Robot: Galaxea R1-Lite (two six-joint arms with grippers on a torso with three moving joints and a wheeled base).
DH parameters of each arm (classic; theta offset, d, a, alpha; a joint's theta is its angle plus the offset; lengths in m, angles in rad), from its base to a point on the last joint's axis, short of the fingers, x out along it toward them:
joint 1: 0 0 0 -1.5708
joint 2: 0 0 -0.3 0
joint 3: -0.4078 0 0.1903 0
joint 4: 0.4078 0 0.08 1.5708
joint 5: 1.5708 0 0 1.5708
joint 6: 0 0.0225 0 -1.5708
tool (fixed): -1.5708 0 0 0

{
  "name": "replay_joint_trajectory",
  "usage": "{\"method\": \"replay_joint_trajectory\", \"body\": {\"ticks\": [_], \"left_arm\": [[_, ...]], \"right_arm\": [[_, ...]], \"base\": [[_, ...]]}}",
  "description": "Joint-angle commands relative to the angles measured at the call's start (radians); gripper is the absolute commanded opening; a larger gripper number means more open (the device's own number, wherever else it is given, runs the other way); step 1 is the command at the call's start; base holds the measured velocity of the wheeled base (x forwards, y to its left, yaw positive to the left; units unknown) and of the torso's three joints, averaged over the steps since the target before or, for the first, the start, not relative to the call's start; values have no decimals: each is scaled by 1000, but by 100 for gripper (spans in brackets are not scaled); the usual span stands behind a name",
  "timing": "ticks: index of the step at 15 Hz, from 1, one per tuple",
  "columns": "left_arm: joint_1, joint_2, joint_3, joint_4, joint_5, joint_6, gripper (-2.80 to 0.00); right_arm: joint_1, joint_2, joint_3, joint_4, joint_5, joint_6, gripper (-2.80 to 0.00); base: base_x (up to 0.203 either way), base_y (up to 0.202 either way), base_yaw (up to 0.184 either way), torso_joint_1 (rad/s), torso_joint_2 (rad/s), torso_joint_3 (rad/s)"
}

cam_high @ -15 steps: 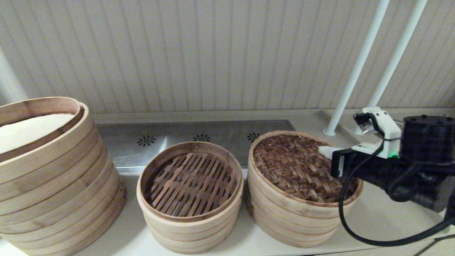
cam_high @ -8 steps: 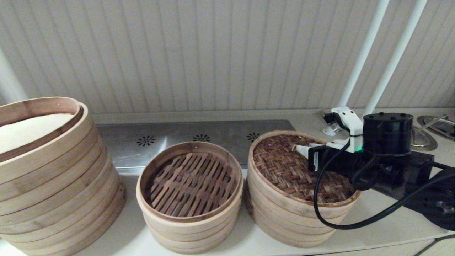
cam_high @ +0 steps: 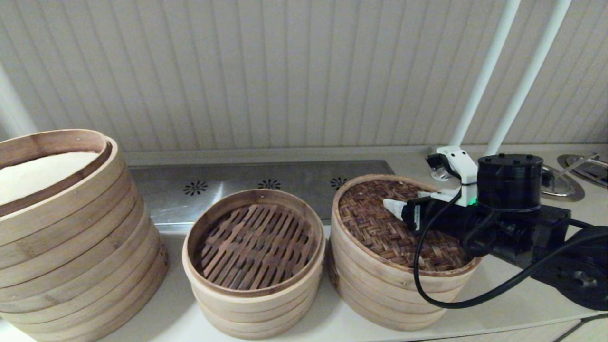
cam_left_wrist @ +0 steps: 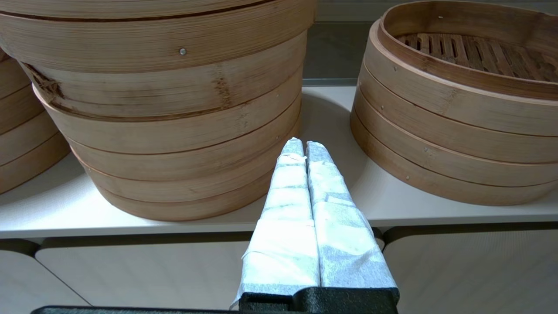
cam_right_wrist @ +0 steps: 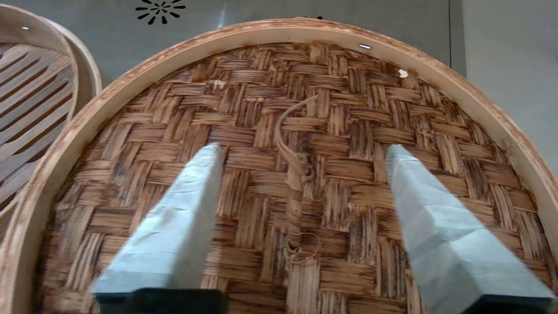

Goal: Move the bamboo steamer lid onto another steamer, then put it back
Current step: Pick up the steamer

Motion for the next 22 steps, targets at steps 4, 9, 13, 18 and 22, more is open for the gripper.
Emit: {"method": "replay_joint_trajectory", "body": {"ticks": [4,9,13,18,22], "left_arm": [[0,2,0,0,0,0,-280],[0,2,0,0,0,0,-280],[0,2,0,0,0,0,-280],[0,2,0,0,0,0,-280],[0,2,0,0,0,0,-280]], "right_arm": [[1,9,-1,-7,0,-1,-280],[2,14,12,-7,4,-1,-280],[1,11,16,-7,7,-1,-280],[2,-11,-5,-16,1,-4,-280],[1,-47,-19,-8,1,-17,-280]], "base": [[0,0,0,0,0,0],[0,0,0,0,0,0],[0,0,0,0,0,0],[0,0,0,0,0,0],[0,0,0,0,0,0]]}}
